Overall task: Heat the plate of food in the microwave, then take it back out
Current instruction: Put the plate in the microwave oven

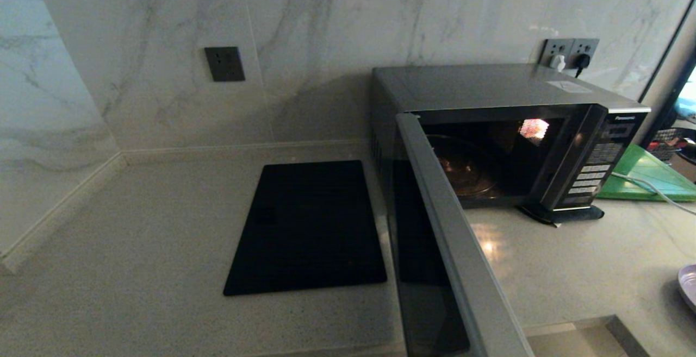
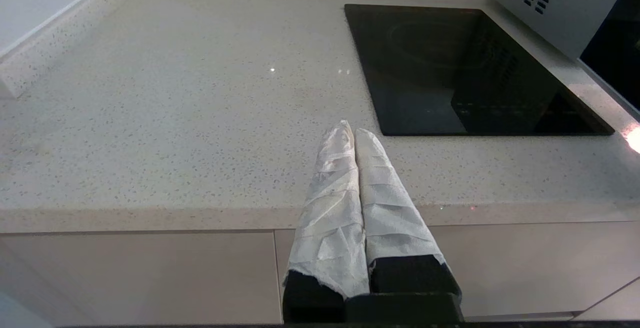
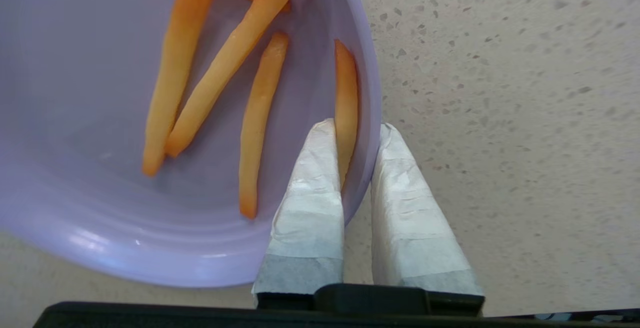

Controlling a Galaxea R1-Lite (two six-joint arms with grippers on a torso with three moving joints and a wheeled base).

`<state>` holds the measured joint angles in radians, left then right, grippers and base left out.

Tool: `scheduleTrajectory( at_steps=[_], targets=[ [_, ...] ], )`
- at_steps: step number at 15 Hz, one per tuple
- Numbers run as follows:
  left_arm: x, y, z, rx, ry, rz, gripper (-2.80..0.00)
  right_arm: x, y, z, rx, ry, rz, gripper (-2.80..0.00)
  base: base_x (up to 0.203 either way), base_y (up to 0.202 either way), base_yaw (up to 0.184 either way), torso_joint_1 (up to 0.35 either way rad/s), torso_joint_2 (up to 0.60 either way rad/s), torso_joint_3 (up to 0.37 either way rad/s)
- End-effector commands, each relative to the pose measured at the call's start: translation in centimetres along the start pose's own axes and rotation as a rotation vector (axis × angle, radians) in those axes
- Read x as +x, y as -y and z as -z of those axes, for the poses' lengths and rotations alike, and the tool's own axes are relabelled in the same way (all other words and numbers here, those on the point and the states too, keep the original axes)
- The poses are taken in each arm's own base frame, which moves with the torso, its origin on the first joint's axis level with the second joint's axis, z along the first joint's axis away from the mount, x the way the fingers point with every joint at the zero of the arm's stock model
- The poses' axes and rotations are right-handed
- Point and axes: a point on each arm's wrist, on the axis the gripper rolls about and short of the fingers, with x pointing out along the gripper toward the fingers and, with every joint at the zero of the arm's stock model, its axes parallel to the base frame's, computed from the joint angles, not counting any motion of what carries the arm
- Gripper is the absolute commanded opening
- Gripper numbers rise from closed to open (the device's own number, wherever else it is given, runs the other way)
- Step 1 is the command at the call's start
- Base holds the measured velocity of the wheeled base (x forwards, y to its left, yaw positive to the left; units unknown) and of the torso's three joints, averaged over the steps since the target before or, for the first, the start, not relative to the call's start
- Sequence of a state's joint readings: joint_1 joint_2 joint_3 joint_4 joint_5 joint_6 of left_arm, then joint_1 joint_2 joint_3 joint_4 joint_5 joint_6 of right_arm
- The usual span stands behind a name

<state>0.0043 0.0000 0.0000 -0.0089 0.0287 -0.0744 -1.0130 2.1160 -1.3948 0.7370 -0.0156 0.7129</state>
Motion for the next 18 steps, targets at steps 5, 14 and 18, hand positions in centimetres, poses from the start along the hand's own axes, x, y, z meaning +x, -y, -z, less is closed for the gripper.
scheduleTrajectory(
  at_steps=[5, 14, 18],
  targets=[
    [0.0, 0.0, 0.0, -0.001, -0.001, -0.001, -2.80, -2.6, 0.7, 0.6, -0.018, 0.046, -0.041, -2.80, 0.000, 0.000, 0.000, 0.000, 0.00, 0.000],
    [0.0, 0.0, 0.0, -0.001, -0.001, -0.001, -2.80, -4.2, 1.4, 1.4, -0.024, 0.066, -0.070, -2.80, 0.000, 0.000, 0.000, 0.000, 0.00, 0.000],
    [0.0, 0.0, 0.0, -0.001, -0.001, -0.001, -2.80, -4.7, 1.4, 1.6, -0.032, 0.059, -0.099, -2.80, 0.000, 0.000, 0.000, 0.000, 0.00, 0.000]
  ],
)
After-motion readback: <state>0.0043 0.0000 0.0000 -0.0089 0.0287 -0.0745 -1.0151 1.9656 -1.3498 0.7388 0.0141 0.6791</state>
